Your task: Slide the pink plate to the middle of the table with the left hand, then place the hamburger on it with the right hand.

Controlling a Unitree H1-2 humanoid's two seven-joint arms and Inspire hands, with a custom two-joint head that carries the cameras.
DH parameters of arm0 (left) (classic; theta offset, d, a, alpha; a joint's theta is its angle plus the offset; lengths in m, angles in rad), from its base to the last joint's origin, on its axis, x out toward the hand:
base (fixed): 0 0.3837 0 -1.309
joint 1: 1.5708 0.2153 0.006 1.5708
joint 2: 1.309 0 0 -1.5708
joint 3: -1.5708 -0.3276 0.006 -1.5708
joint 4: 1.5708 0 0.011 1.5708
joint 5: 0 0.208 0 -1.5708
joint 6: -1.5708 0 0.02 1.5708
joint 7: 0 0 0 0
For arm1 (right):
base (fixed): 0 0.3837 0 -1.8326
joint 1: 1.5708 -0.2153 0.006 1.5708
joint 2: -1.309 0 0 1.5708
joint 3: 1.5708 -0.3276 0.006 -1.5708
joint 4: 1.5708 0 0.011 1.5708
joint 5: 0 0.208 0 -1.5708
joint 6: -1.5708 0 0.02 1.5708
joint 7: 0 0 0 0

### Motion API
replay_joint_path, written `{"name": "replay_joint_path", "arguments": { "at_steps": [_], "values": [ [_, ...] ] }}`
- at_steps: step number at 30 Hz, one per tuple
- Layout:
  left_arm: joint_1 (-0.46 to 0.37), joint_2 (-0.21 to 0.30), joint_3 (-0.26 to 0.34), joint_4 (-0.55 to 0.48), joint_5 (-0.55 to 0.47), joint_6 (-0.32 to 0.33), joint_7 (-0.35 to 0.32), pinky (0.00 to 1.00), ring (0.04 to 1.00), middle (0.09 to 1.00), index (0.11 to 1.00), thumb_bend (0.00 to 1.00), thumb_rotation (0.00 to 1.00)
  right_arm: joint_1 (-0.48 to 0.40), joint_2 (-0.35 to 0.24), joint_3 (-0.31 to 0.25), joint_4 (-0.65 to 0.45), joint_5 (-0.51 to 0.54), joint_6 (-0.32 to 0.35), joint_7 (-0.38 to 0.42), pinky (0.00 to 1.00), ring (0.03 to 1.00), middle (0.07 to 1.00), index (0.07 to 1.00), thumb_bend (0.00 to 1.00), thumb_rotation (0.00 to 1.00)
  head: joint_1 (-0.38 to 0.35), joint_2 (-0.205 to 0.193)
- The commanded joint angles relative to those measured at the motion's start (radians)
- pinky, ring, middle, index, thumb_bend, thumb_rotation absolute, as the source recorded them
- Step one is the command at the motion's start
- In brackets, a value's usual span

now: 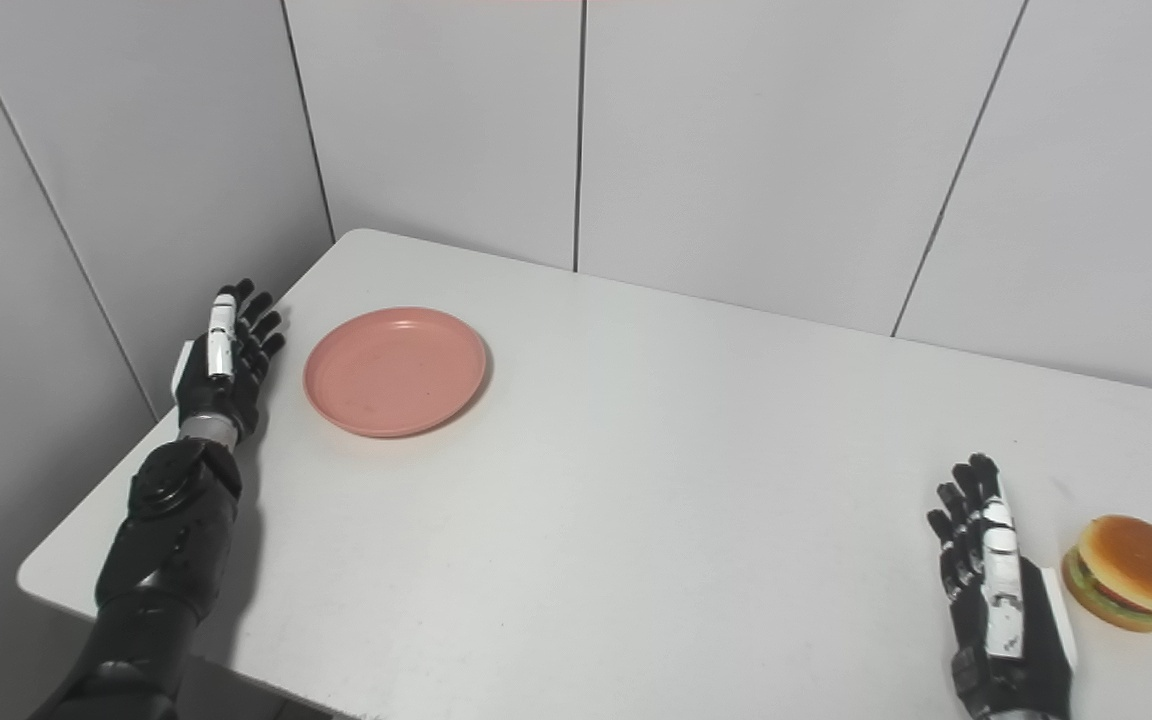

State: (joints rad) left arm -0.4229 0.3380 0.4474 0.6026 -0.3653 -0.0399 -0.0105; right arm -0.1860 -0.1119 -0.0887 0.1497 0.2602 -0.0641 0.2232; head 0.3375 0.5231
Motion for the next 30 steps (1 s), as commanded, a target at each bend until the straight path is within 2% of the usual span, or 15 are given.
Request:
{"name": "replay_joint_path", "arguments": {
  "at_steps": [1, 9, 14, 30],
  "values": [
    [-0.021, -0.004, -0.017, -0.018, 0.005, 0.006, 0.003, 0.92, 0.921, 0.917, 0.906, 0.37, 1.00, 0.041, 0.012, 0.003, 0.020, 0.006, -0.018, 0.003, 1.00, 1.000, 1.000, 1.000, 0.22, 1.00, 0.000, 0.002],
    [-0.018, -0.033, -0.056, -0.030, -0.002, 0.034, -0.001, 0.92, 0.922, 0.920, 0.923, 0.36, 1.00, 0.043, 0.017, 0.006, 0.011, 0.000, -0.015, -0.003, 1.00, 1.000, 1.000, 1.000, 0.21, 1.00, -0.007, 0.005],
    [-0.018, -0.053, -0.080, -0.024, -0.001, 0.027, -0.020, 0.92, 0.916, 0.913, 0.910, 0.36, 1.00, 0.049, 0.017, 0.010, -0.005, -0.005, -0.005, -0.008, 1.00, 1.000, 1.000, 1.000, 0.22, 1.00, -0.013, 0.007],
    [-0.016, -0.098, -0.109, -0.035, -0.021, 0.070, -0.049, 0.94, 0.929, 0.930, 0.928, 0.36, 1.00, 0.052, 0.027, 0.015, -0.010, -0.012, -0.011, -0.021, 1.00, 1.000, 1.000, 1.000, 0.22, 1.00, -0.040, 0.024]
  ]
}}
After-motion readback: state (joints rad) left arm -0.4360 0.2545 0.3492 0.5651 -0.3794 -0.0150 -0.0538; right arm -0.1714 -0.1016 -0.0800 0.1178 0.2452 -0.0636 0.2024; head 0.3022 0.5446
